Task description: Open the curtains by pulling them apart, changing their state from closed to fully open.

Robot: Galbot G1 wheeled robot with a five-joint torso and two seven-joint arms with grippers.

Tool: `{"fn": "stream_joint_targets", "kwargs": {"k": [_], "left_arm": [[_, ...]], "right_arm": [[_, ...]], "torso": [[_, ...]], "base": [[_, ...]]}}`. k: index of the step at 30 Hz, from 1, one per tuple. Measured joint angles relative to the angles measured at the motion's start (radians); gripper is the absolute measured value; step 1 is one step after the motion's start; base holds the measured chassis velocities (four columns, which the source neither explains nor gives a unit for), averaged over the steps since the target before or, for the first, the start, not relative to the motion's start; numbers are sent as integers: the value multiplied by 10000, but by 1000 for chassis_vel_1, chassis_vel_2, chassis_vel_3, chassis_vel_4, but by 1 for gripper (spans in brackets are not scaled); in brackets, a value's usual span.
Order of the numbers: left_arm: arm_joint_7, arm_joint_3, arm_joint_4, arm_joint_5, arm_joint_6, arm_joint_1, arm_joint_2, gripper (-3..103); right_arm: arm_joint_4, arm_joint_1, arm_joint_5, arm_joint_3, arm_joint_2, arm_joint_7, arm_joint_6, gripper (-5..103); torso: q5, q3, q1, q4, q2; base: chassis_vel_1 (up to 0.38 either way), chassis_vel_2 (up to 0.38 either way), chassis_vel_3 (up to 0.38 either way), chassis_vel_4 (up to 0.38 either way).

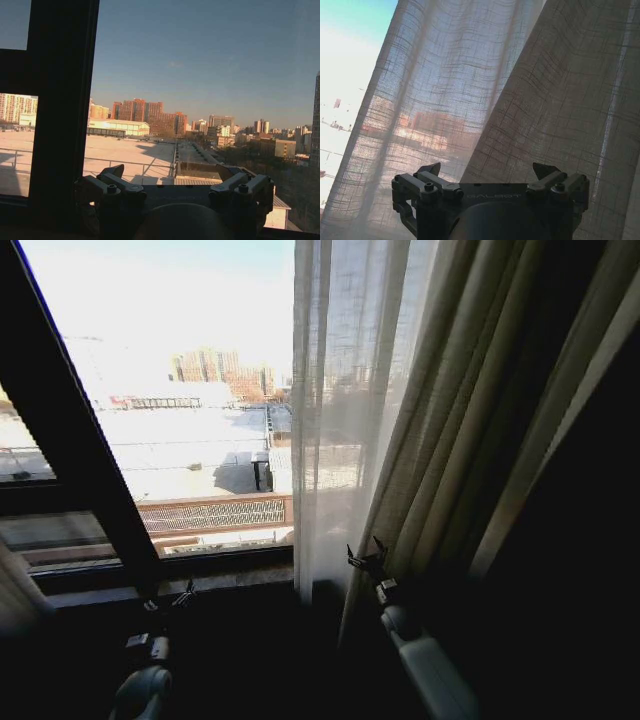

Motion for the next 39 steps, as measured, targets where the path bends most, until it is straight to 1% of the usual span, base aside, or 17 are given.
{"fn": "stream_joint_targets", "kwargs": {"k": [3, 7, 10, 15, 21, 25, 27, 29, 30, 34, 35, 38, 39], "left_arm": [[0, -1, 0, 0, 0, 0, 0, 100], [0, -4, 1, 0, -1, 0, 2, 100], [-2, -6, 1, 0, 0, 0, 2, 100], [-2, -6, 1, 0, 0, 1, 2, 100], [-2, -5, 0, 0, -1, 0, 2, 100], [-2, -5, 1, 0, 0, 0, 2, 100], [-2, -6, 1, 0, -1, 0, 2, 100], [-3, -7, 1, 0, 0, 0, 2, 100], [-4, -6, 1, 0, 0, 0, 2, 100], [-3, -5, 0, 0, 0, 0, 2, 100], [-3, -5, 0, 0, 0, 0, 2, 100], [-3, -5, 0, 0, 0, 0, 3, 100], [-3, -5, 0, 0, 0, 0, 2, 100]], "right_arm": [[2, -40, 60, -1, -36, -104, 198, 100], [3, -89, 118, -19, -111, -142, 280, 100], [4, -168, 196, -21, -354, -209, 422, 100], [325, -444, 348, -45, -622, -293, 464, 100], [1024, -721, 338, -259, -673, -366, 352, 100], [1373, -607, 26, -639, -536, -293, 117, 100], [1360, -558, -29, -698, -512, -274, 111, 100], [1178, -314, -202, -918, -393, -155, 100, 100], [862, -42, -293, -1078, -222, -19, 98, 100], [276, 403, -420, -1144, 93, 82, 255, 100], [134, 497, -379, -1141, 197, 82, 350, 100], [45, 587, -40, -1145, 302, 55, 343, 100], [16, 617, 117, -1146, 320, -77, 345, 100]], "torso": [[-6, 0, -1, 7, 0], [-3, -2, -5, 6, 2], [-4, -5, -11, 5, 7], [-1, 0, -3, 3, 2], [-1, 0, 1, 1, 0], [-4, -3, -6, 6, 2], [-5, -3, -6, 5, 3], [-5, -2, -6, 6, 3], [-4, -1, -5, 4, 2], [-3, -1, -4, 6, 1], [-2, -1, -4, 6, 1], [-4, -1, -3, 4, 1], [-4, -2, -3, 4, 2]], "base": [[97, -70, -87, 82], [125, -77, -130, 91], [45, -29, -54, 30], [0, 0, 0, 0], [0, 0, 0, 0], [0, 0, 0, 0], [0, 0, 0, 0], [0, 0, 0, 0], [0, 0, 0, 0], [0, 0, 0, 0], [0, 0, 0, 0], [0, 0, 0, 0], [0, 0, 0, 0]]}}
